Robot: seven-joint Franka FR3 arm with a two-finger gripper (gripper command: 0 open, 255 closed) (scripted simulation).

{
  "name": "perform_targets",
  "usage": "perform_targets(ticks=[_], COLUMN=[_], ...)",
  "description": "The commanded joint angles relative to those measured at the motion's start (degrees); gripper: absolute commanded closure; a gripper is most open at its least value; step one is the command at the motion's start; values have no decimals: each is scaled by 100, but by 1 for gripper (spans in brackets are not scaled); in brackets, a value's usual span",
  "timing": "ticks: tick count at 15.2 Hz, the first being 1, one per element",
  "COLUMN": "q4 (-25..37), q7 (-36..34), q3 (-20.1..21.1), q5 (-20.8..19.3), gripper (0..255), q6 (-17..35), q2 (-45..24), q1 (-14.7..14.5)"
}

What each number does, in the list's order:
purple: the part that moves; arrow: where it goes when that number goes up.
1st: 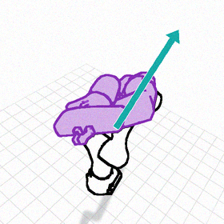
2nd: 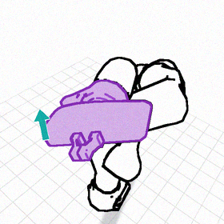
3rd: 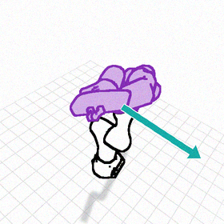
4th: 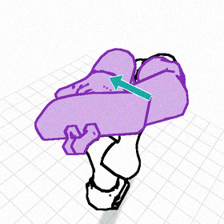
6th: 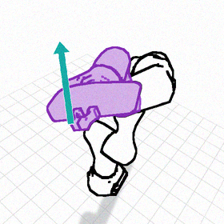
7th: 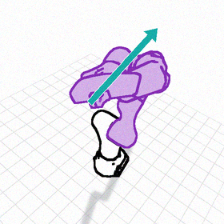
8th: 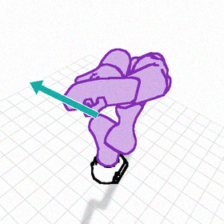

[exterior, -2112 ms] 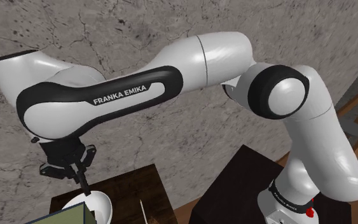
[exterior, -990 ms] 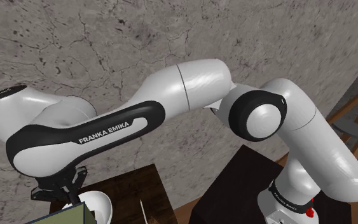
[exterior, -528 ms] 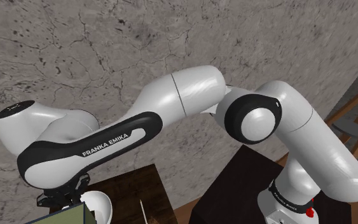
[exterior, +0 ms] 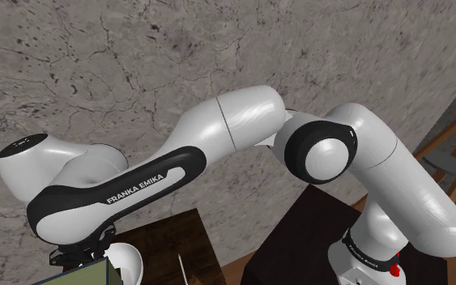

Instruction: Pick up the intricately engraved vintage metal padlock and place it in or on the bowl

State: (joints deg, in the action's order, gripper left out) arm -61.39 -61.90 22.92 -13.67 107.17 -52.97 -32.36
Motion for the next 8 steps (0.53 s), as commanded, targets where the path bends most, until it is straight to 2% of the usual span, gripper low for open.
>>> perform_targets(ticks=[1, 2, 7, 8], q4=[1, 1, 2, 131], q7=[0, 0, 0, 15], q3=[0, 0, 0, 10], q5=[0, 0, 0, 16], gripper=[255, 0, 0, 0], q6=[0, 0, 0, -164], q2=[0, 0, -1, 39], q1=[0, 0, 0, -9])
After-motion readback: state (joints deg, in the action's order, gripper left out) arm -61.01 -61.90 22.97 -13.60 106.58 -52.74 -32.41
